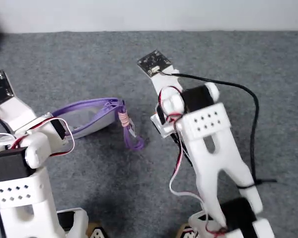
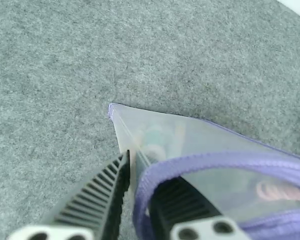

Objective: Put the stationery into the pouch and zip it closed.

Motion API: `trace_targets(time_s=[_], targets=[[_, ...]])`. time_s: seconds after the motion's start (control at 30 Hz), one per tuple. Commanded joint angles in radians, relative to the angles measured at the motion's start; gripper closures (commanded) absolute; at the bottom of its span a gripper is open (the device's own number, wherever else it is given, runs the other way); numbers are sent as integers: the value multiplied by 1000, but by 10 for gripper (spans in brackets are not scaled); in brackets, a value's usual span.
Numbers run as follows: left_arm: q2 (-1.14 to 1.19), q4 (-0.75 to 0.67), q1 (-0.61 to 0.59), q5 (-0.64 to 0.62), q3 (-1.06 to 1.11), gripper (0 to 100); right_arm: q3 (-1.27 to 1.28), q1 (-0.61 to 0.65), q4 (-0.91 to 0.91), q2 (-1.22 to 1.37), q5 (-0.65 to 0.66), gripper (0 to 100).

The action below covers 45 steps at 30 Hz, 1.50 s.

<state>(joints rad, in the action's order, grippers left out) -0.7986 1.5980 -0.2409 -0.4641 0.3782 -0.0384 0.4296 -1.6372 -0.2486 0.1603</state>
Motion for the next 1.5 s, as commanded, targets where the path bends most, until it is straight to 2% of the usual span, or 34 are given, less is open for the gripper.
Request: trace_targets(time_s=[0.0, 0.17, 0.4, 0.57, 0.73, 0.97, 1.23, 1.37, 1.47], targets=[[-3, -31, 2, -14, -16, 988, -54, 38, 4, -131, -109, 991], [-5, -31, 2, -14, -16, 988, -54, 104, 124, -263, -262, 991], [-5, -31, 2, -14, -16, 988, -46, 246, 467, -369, -376, 991], [-6, -31, 2, -14, -16, 988, -3, 326, 719, -377, -396, 991], [-6, -31, 2, -14, -16, 988, 87, 375, 1046, -369, -388, 991], [-6, -31, 2, -14, -16, 988, 304, 443, 1377, -367, -245, 991], [-6, -31, 2, -14, -16, 988, 655, 444, 1679, -378, -100, 991], [-6, -31, 2, -14, -16, 988, 706, 446, 1725, -380, -11, 991], [-6, -31, 2, -14, -16, 988, 703, 458, 1666, -380, 46, 987]])
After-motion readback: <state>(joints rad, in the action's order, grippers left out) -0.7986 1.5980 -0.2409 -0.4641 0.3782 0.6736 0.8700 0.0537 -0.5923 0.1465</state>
